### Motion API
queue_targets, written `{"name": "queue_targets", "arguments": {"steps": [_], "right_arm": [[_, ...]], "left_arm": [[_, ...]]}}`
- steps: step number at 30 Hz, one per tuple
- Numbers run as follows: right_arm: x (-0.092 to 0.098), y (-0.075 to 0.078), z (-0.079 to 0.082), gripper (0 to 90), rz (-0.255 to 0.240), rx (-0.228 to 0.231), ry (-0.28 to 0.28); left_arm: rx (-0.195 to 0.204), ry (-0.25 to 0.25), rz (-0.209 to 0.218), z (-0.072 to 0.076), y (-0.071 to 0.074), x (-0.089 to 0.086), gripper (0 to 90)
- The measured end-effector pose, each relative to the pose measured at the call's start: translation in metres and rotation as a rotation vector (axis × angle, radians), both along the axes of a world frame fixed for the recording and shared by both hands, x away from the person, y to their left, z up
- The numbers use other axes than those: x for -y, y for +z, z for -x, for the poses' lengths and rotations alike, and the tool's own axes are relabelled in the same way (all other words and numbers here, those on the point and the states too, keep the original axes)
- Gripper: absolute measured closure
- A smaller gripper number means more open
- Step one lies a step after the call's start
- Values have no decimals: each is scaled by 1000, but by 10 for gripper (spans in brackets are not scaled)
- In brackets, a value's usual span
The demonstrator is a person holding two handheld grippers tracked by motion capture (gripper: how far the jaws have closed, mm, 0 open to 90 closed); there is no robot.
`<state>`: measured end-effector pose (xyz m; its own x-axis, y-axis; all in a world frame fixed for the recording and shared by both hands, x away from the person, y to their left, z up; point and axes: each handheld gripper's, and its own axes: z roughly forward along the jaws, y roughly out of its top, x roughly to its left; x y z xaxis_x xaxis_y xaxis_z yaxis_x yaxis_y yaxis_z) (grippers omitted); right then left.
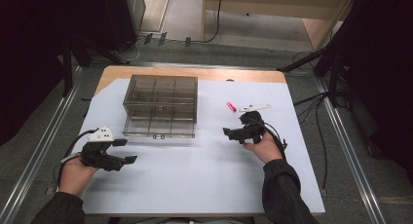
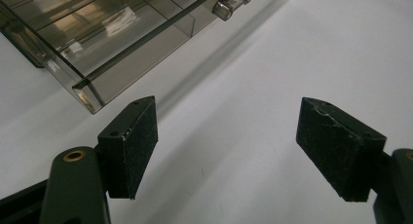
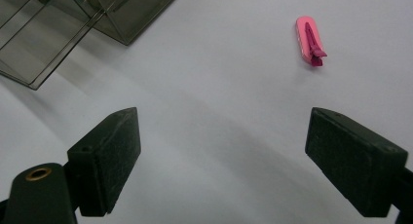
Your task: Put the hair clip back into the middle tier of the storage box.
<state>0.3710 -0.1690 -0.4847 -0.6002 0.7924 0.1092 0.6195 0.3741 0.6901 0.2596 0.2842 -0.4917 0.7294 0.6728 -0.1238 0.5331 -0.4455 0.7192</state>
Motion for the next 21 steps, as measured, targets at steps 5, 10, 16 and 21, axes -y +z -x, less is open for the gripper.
{"name": "queue_targets", "arguments": {"steps": [5,10,16,21], "right_arm": [[0,2,0,130,14,-7,11],[-2,4,1,128,45,12,31],[0,3,1,154,59,16,27],[0,5,1,194,49,30,25]], "left_arm": [[-2,-4,-5,0,0,0,241],[-4,-5,-7,1,-1,2,241],[-2,-12,-12,1,-1,3,241],[-4,-14,-11,1,-1,4,241]]}}
